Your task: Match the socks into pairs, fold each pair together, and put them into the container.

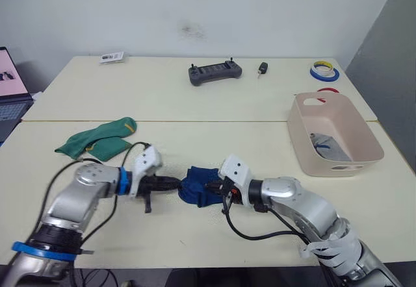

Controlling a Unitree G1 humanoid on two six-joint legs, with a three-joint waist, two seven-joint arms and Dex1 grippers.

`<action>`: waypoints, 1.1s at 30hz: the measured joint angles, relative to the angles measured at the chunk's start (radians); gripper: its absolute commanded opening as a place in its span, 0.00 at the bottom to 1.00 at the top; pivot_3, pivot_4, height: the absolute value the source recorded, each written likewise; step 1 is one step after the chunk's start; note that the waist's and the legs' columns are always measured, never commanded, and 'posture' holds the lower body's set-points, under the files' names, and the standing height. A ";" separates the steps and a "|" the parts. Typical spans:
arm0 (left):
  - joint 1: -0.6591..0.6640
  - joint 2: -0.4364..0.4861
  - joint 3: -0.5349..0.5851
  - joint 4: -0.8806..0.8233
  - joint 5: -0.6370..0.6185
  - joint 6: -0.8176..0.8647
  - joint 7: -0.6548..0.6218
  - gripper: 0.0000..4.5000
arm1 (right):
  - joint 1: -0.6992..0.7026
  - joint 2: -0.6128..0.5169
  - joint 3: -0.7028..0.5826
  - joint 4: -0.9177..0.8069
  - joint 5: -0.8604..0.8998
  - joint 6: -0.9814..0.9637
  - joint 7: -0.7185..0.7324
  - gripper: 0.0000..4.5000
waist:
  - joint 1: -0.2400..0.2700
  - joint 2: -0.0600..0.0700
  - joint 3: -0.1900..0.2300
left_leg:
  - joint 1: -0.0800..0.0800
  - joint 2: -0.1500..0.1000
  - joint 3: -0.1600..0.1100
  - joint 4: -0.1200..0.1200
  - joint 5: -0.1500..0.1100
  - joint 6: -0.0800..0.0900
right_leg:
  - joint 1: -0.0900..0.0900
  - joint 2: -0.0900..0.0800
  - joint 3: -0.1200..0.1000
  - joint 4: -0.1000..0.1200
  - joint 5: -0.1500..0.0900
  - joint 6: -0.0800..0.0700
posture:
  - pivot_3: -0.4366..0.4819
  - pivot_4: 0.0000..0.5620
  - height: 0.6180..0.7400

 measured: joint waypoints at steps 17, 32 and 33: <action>-0.082 -0.102 -0.118 -0.128 -0.005 -0.004 0.014 0.00 | -0.010 -0.009 0.045 0.032 -0.100 -0.073 0.077 0.01 | 0.002 0.000 0.000 | -0.001 0.000 0.001 0.001 0.000 0.000 | 0.000 0.000 0.000 0.000 0.000 0.000 | 0.48 0.27 1.00; -0.059 -0.155 -0.150 0.071 0.150 -0.197 0.096 0.00 | 0.005 0.052 -0.030 0.144 -0.154 -0.099 -0.009 0.01 | 0.003 0.000 0.000 | 0.000 -0.001 0.001 0.001 0.000 0.000 | 0.001 -0.001 0.001 0.000 0.000 0.000 | 0.48 0.27 1.00; -0.059 -0.155 -0.152 0.074 0.154 -0.204 0.097 0.00 | 0.011 0.051 -0.030 0.151 -0.158 -0.113 -0.011 0.01 | 0.003 0.000 0.000 | 0.000 -0.001 0.001 0.001 0.000 0.000 | 0.001 -0.001 0.001 0.000 0.000 0.000 | 0.48 0.27 1.00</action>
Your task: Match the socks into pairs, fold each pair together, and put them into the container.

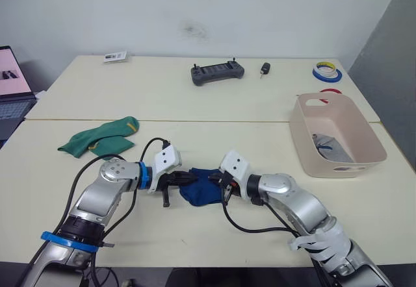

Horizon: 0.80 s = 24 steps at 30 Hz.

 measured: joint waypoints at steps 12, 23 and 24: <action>0.028 0.003 0.040 0.013 -0.046 -0.009 -0.007 0.00 | 0.110 -0.097 -0.066 -0.090 -0.012 -0.085 0.028 0.01 | -0.004 0.001 -0.001 | 0.002 0.001 0.001 -0.001 0.000 0.000 | 0.001 0.001 0.001 0.001 0.000 0.000 | 0.48 0.27 1.00; -0.032 0.089 0.029 -0.161 -0.100 0.059 -0.137 0.00 | 0.075 -0.050 -0.016 -0.160 0.005 -0.083 0.074 0.01 | -0.003 0.000 -0.001 | 0.000 0.000 0.000 0.000 0.000 0.000 | 0.000 0.001 0.001 -0.001 0.000 0.000 | 0.48 0.27 1.00; -0.020 0.089 0.019 -0.150 -0.087 0.046 -0.138 0.00 | 0.070 -0.043 -0.002 -0.145 0.000 -0.085 0.076 0.01 | -0.005 0.000 -0.001 | 0.000 0.001 0.000 0.000 0.000 0.000 | 0.000 0.001 0.001 0.000 0.000 0.000 | 0.48 0.27 1.00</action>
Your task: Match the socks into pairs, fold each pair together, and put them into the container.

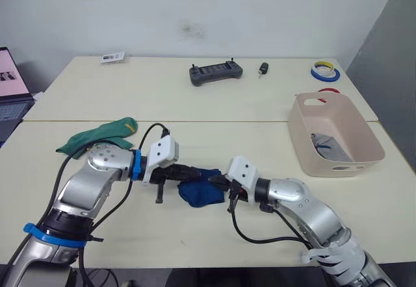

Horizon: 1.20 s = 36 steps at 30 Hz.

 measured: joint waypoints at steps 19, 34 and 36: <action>0.044 -0.009 -0.024 0.199 0.086 -0.171 0.001 0.00 | 0.069 -0.092 -0.006 -0.007 -0.027 0.014 0.044 0.01 | 0.004 0.000 -0.001 | 0.003 0.000 -0.001 0.000 0.000 0.000 | 0.003 0.000 -0.001 0.001 0.000 0.000 | 0.48 0.27 1.00; 0.051 -0.013 -0.021 0.219 0.087 -0.206 0.005 0.00 | -0.011 0.068 -0.287 0.016 0.255 0.481 -0.085 0.99 | 0.003 0.001 -0.001 | 0.003 0.000 0.000 0.000 0.000 0.000 | 0.002 0.000 0.000 0.002 0.000 0.000 | 0.48 0.27 1.00; 0.053 -0.013 -0.021 0.219 0.087 -0.211 0.005 0.00 | -0.035 0.065 -0.268 0.034 0.257 0.497 -0.084 0.99 | 0.003 0.001 -0.001 | 0.003 0.000 0.000 0.000 0.000 0.000 | 0.002 0.000 0.000 0.002 0.000 0.000 | 0.48 0.27 1.00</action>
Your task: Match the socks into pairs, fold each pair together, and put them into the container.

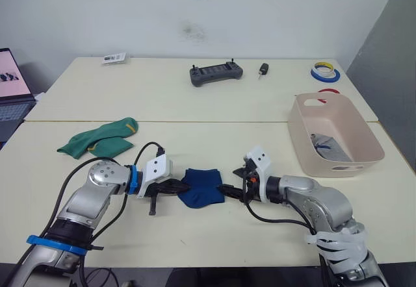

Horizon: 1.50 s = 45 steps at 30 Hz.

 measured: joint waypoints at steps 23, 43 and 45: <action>0.050 0.000 0.023 -0.029 0.000 -0.003 0.038 0.00 | -0.112 0.108 0.098 0.136 0.034 0.019 0.019 0.90 | -0.004 0.002 -0.002 | 0.002 0.001 -0.001 -0.001 0.000 0.000 | 0.000 0.001 0.000 0.002 0.000 0.000 | 0.48 0.27 1.00; 0.052 0.023 0.140 -0.108 -0.215 0.305 0.034 0.00 | -0.049 0.075 0.086 0.005 0.013 -0.066 -0.021 0.00 | -0.004 0.001 0.000 | -0.007 0.001 -0.003 0.000 0.000 0.000 | -0.007 0.001 -0.001 0.002 0.000 0.000 | 0.48 0.27 1.00; 0.012 0.064 0.173 -0.145 -0.286 0.416 0.017 0.09 | -0.031 0.049 0.082 -0.066 -0.001 -0.077 -0.044 0.00 | -0.001 0.000 0.001 | -0.008 0.001 -0.004 0.000 0.000 0.000 | -0.008 0.001 -0.002 0.002 0.000 0.000 | 0.48 0.27 1.00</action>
